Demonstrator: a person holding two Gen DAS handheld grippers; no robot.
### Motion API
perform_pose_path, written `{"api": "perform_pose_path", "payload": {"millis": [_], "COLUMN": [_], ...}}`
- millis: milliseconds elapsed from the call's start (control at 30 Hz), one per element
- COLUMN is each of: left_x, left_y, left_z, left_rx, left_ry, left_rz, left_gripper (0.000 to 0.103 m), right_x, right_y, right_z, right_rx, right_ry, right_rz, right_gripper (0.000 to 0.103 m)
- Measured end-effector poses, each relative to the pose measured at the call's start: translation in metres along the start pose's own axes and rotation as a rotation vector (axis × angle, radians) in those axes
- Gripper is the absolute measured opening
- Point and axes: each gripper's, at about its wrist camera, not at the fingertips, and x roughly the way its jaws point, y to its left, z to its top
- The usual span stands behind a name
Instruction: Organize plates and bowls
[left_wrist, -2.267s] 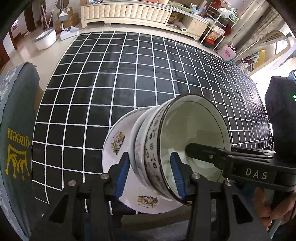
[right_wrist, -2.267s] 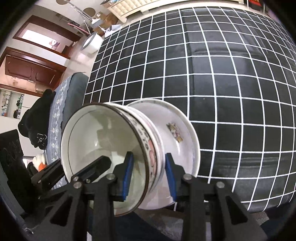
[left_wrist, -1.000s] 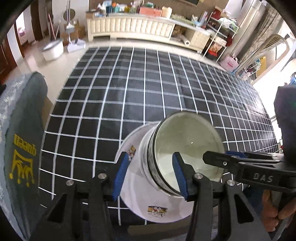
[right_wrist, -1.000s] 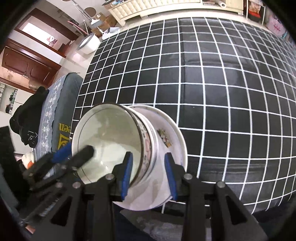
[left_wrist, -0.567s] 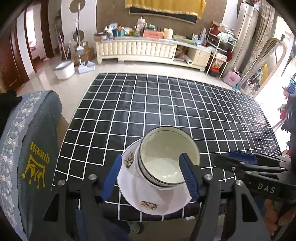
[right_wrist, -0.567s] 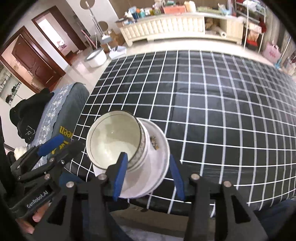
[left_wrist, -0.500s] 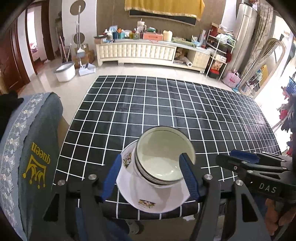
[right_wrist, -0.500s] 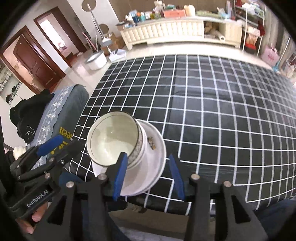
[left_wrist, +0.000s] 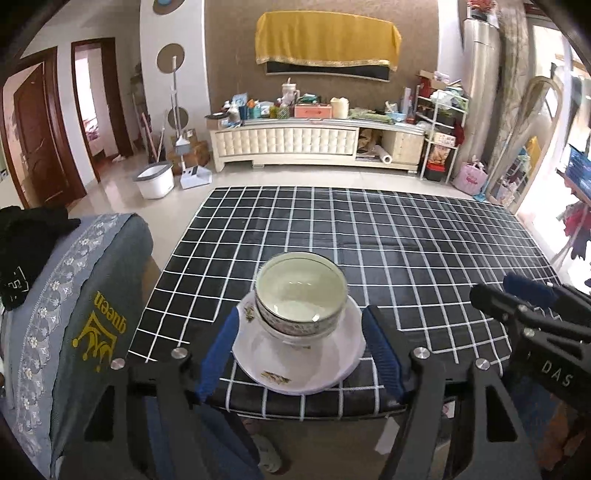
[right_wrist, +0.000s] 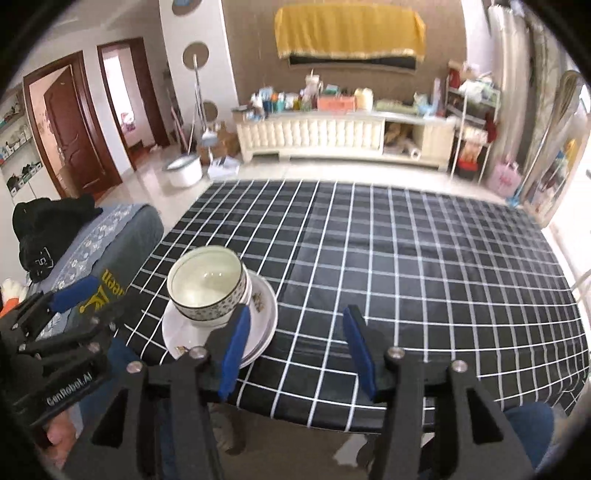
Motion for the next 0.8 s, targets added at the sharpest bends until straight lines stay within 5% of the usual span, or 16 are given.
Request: {"api": "perform_pose_path", "payload": {"millis": [300,433,567,700,800], "left_x": [-0.036,-0.049,-0.065,-0.079,-0.089], "left_y": [-0.015,-0.020,-0.026,-0.027,-0.027], "left_z": [-0.028,-0.039,-0.048,-0.058,-0.063], "left_rx": [0.060,0.072,0.068,0.069,0.070], "left_ry": [-0.099,-0.126,-0.169,-0.210,-0.251], "left_rz": [0.027,0.008,0.036,0.011,0.035], "left_gripper": [0.068,0.079,0.083,0.103,0.103], "right_x": [-0.045,-0.062,-0.077,-0.092,-0.102], "right_y": [-0.011,-0.009,-0.009,-0.011,-0.012], "right_z": [-0.027,-0.040,-0.051,-0.060,-0.068], "right_rx": [0.003,-0.016,-0.020,-0.020,-0.026], "right_ry": [-0.109,-0.140,-0.183,-0.234,-0.259], "right_rz": [-0.046,-0.056,-0.090,-0.125,-0.138], "right_gripper": [0.069,0.073,0.089,0.094,0.103]}}
